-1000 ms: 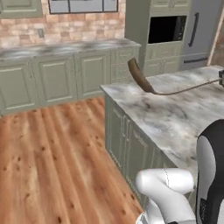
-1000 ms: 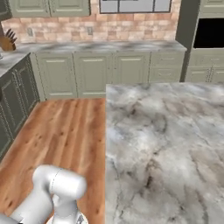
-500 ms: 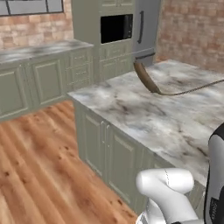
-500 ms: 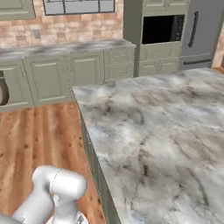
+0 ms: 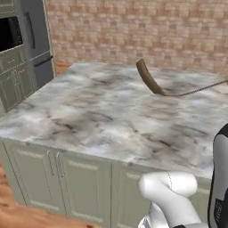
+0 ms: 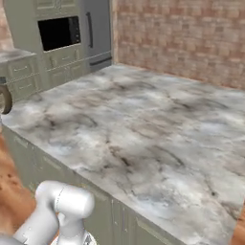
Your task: Open the cabinet and move the ladle to the pot. Then close the cabinet.
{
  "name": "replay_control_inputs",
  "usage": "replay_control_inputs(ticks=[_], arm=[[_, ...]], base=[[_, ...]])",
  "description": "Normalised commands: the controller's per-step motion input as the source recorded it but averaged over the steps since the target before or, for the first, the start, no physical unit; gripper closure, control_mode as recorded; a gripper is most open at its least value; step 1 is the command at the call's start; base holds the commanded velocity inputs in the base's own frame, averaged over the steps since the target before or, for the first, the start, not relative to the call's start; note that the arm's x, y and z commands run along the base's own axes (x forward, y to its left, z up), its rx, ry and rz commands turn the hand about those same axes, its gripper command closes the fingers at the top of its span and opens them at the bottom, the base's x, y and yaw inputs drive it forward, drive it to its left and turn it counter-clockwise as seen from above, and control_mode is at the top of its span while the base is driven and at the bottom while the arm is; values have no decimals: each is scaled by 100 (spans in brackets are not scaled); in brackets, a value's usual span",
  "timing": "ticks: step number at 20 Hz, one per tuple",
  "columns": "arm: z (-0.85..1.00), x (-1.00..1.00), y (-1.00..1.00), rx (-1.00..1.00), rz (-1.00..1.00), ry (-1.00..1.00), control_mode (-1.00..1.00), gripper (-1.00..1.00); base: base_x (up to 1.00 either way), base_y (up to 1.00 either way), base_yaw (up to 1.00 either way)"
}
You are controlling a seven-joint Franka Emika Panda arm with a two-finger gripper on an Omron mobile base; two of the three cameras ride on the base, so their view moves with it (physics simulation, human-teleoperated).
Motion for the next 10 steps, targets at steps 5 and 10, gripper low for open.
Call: replay_control_inputs(ticks=[5,10], arm=[[0,0,0,0,0,0,100,100],[0,0,0,0,0,0,100,100]], base=[[-16,8,-89],[-2,-1,-34]])
